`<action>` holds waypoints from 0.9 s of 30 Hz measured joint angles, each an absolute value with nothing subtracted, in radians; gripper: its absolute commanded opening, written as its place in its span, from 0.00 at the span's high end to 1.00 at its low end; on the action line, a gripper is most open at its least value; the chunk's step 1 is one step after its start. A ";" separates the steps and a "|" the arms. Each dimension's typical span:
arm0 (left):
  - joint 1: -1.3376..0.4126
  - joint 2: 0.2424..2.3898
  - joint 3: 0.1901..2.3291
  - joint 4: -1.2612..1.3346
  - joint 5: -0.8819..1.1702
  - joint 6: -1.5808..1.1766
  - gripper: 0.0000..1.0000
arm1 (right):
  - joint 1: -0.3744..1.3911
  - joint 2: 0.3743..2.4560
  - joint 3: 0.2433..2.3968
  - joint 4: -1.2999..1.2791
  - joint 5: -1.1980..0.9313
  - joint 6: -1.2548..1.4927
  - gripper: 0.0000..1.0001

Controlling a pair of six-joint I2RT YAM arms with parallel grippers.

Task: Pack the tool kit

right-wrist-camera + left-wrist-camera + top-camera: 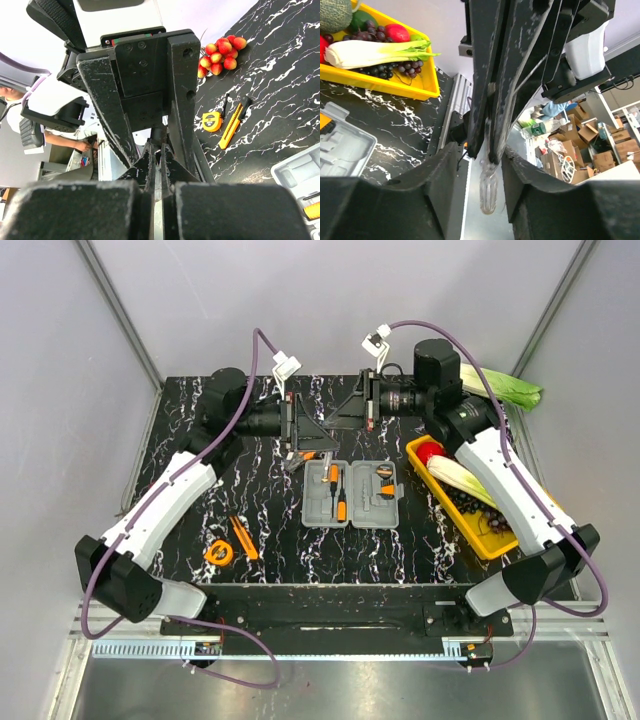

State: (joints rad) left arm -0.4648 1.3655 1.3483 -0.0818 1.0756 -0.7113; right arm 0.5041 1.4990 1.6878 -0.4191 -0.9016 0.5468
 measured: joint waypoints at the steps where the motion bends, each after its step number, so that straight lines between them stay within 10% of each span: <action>1: -0.469 1.370 1.348 -0.070 1.078 -0.723 0.64 | 0.506 1.499 1.683 -0.411 -0.901 0.547 1.00; 6: -0.483 1.378 1.348 -0.059 1.090 -0.753 0.93 | 0.516 1.491 1.636 -0.355 -0.896 0.568 0.93; 11: -0.484 1.381 1.348 -0.052 1.096 -0.758 1.00 | 0.521 1.442 1.584 -0.312 -0.841 0.597 0.24; 13: -0.484 1.380 1.346 -0.051 1.119 -0.767 1.00 | 0.515 1.403 1.550 -0.305 -0.746 0.589 0.14; 27: -0.488 1.404 1.422 -0.147 0.961 -0.723 1.00 | 0.521 1.081 1.270 -0.245 -0.379 0.605 0.05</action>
State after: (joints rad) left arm -0.4881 1.4036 1.4223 -0.1471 0.9607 -0.7235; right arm 0.5209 1.0805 1.2697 -0.2451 -0.3790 0.6052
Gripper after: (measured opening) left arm 0.101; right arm 0.953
